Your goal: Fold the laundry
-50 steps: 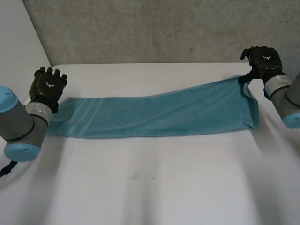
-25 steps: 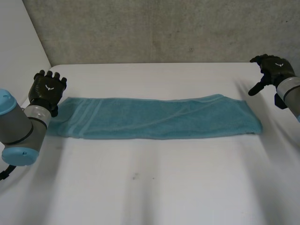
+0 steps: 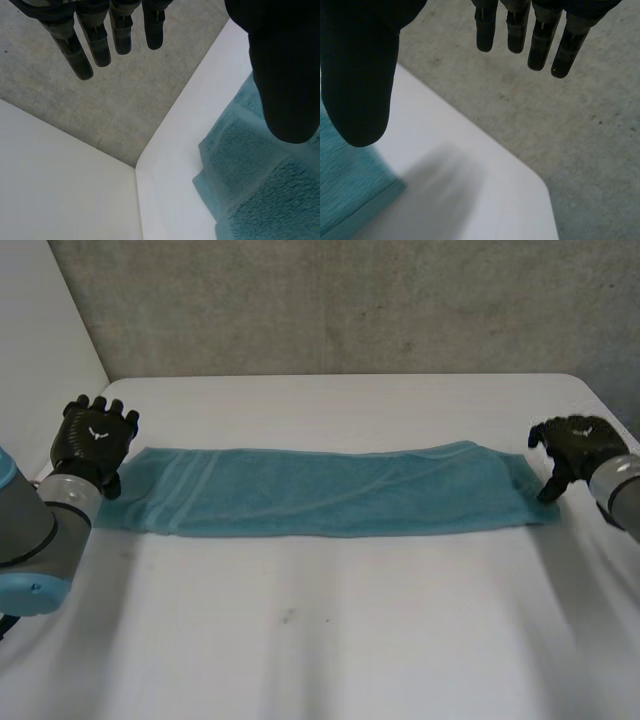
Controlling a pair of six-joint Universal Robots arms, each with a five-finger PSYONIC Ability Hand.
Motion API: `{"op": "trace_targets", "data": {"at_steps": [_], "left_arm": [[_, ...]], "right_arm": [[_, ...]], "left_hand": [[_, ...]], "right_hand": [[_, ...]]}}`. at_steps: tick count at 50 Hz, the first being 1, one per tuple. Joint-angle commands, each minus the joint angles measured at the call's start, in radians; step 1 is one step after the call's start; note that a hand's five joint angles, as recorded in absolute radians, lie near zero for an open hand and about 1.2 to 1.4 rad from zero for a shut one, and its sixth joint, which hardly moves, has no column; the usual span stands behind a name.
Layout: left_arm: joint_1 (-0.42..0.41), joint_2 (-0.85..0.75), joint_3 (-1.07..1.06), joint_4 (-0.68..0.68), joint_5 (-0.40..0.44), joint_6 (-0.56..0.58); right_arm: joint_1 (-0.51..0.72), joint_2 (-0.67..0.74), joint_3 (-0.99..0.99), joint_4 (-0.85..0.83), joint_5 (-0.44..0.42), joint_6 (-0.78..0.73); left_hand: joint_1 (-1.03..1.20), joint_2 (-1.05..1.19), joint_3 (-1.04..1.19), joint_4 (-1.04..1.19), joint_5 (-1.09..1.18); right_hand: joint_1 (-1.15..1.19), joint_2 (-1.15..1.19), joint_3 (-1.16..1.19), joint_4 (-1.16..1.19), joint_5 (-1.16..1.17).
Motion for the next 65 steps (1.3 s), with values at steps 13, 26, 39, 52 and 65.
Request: {"op": "trace_targets", "data": {"at_steps": [13, 26, 39, 52, 65], "left_arm": [[0.000, 0.023, -0.023, -0.043, 0.002, -0.112], [0.000, 0.036, -0.035, -0.043, 0.002, -0.112], [0.011, 0.089, -0.064, -0.045, 0.002, -0.114], [0.035, 0.114, -0.090, -0.050, 0.003, -0.114], [0.035, 0.183, -0.093, -0.089, -0.002, -0.120]], "right_arm": [[-0.009, 0.160, 0.006, -0.096, 0.004, -0.042], [-0.027, 0.125, -0.006, -0.122, 0.128, -0.072], [-0.277, 0.006, -0.069, -0.112, 0.138, -0.206], [-0.073, 0.005, -0.215, -0.100, 0.153, -0.313], [0.544, 0.150, -0.422, -0.165, 0.084, -0.295]], "left_hand": [[-0.027, -0.030, -0.045, -0.032, -0.038], [-0.024, -0.027, -0.042, -0.029, -0.035], [-0.027, -0.030, -0.045, -0.032, -0.038], [-0.027, -0.030, -0.045, -0.032, -0.038], [-0.018, -0.021, -0.036, -0.023, -0.029]], "right_hand": [[0.542, 0.473, 0.471, 0.467, 0.491], [0.988, 0.920, 0.918, 0.914, 0.937], [0.988, 0.920, 0.918, 0.914, 0.937], [0.988, 0.920, 0.918, 0.914, 0.937], [0.988, 0.920, 0.918, 0.914, 0.937]]}}
